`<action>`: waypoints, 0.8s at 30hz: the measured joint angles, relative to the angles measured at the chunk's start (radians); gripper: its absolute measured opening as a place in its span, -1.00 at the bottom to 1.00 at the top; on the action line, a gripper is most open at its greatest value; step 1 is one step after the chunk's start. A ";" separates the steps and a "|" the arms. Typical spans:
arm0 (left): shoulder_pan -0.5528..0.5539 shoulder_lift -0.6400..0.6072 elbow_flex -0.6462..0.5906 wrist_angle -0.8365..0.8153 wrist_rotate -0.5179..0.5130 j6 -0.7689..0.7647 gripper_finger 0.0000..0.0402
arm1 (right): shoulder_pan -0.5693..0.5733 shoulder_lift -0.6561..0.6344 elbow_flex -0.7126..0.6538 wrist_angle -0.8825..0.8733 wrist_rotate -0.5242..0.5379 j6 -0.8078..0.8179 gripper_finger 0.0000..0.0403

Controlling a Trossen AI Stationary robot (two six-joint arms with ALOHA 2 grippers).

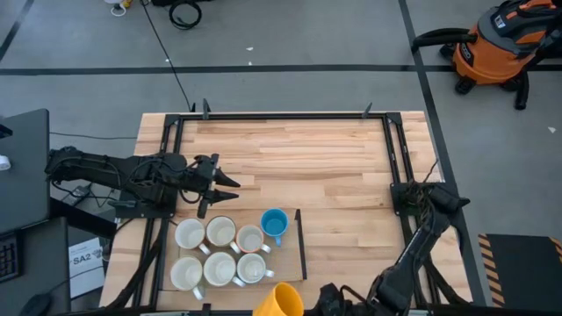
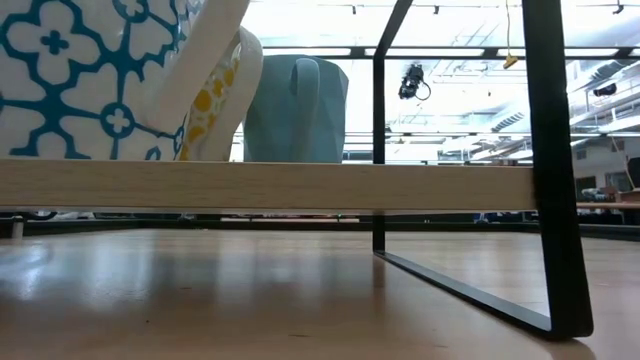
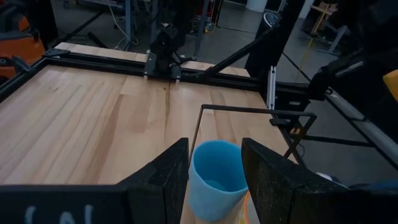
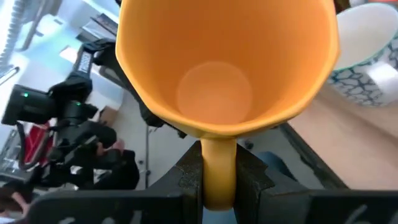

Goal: Place coffee mugs
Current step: Put the yellow mug on the shelf

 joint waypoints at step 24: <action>0.000 0.000 0.000 -0.009 0.000 0.002 -0.22 | -0.031 0.006 0.000 -0.409 -0.105 0.264 -0.72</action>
